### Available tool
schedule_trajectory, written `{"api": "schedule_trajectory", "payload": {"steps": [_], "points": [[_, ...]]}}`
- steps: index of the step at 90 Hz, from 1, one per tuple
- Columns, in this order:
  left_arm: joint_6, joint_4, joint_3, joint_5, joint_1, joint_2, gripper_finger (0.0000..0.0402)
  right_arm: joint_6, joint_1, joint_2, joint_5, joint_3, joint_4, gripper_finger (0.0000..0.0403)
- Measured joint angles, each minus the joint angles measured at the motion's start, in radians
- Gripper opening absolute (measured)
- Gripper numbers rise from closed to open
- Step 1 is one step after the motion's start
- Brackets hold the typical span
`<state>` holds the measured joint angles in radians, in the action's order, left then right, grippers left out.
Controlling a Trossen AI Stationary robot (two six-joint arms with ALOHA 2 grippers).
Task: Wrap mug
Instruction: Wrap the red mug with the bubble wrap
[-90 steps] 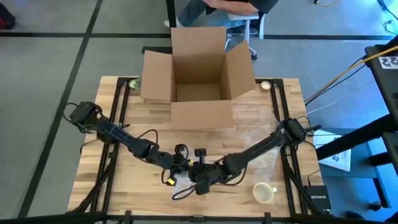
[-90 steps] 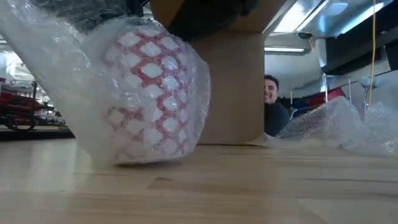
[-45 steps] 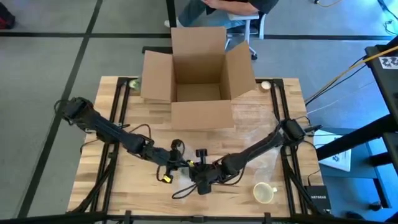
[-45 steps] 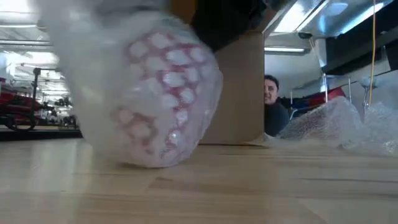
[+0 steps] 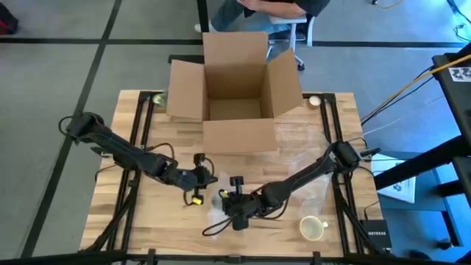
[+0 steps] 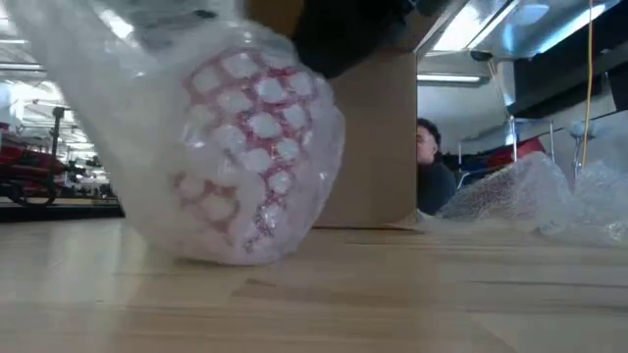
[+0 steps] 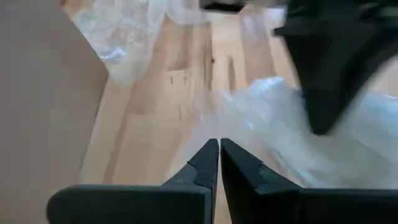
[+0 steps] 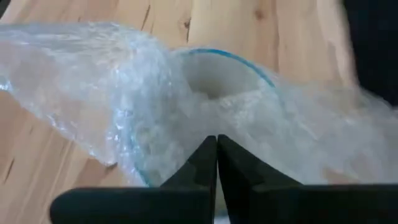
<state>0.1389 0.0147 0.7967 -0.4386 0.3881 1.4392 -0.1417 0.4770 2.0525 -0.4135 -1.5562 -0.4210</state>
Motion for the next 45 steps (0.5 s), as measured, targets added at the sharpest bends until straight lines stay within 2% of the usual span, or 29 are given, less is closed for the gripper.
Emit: {"api": "schedule_trajectory", "payload": {"steps": [12, 22, 45], "points": [[-0.059, -0.179, -0.008, 0.143, -0.017, 0.062, 0.0, -0.002, 0.0, 0.0, -0.003, -0.001, -0.012, 0.0], [-0.055, -0.209, -0.006, 0.273, 0.006, 0.076, 0.0, -0.008, -0.001, -0.002, -0.004, -0.002, -0.032, 0.0], [-0.046, -0.204, -0.006, 0.295, 0.065, 0.096, 0.0, -0.012, -0.022, -0.002, 0.007, -0.002, -0.033, 0.0]]}}
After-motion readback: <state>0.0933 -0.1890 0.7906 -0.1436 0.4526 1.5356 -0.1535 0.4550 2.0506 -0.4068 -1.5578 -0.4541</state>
